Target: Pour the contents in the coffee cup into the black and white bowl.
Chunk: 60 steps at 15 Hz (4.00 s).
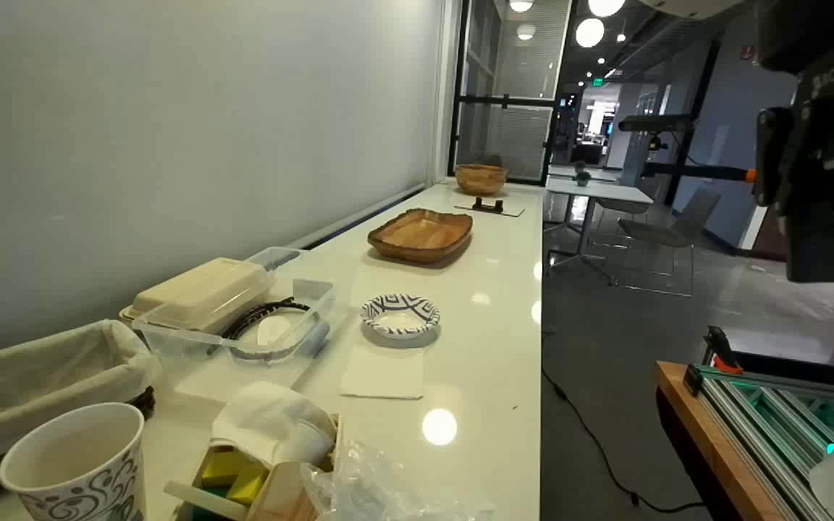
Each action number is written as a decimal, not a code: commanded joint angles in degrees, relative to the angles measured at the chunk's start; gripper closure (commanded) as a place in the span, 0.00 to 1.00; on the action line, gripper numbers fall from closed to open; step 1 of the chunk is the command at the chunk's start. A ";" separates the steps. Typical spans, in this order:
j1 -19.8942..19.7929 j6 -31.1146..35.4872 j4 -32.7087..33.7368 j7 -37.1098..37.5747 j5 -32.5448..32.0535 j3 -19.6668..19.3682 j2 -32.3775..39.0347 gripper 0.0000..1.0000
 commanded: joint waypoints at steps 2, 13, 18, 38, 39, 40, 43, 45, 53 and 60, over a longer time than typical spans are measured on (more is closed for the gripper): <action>-1.17 -0.38 0.13 -0.62 0.60 0.99 -0.05 0.00; -1.99 1.39 0.17 -0.58 -0.71 1.57 0.91 0.00; -5.04 13.16 2.83 -6.66 -10.35 1.95 9.90 0.00; -4.58 34.19 36.49 14.68 -17.01 -0.89 52.29 0.00; -4.15 34.19 37.78 15.20 -16.95 -0.94 53.59 0.00; -3.94 34.19 38.53 15.44 -16.91 -0.99 54.39 0.00; -3.92 34.19 39.12 15.48 -16.90 -1.14 54.80 0.00; -3.92 34.19 39.19 15.49 -16.90 -1.15 54.80 0.00; -3.82 32.23 54.83 7.78 -19.47 -3.59 69.37 0.00; -0.37 29.20 69.85 7.02 -19.64 -4.42 82.43 0.00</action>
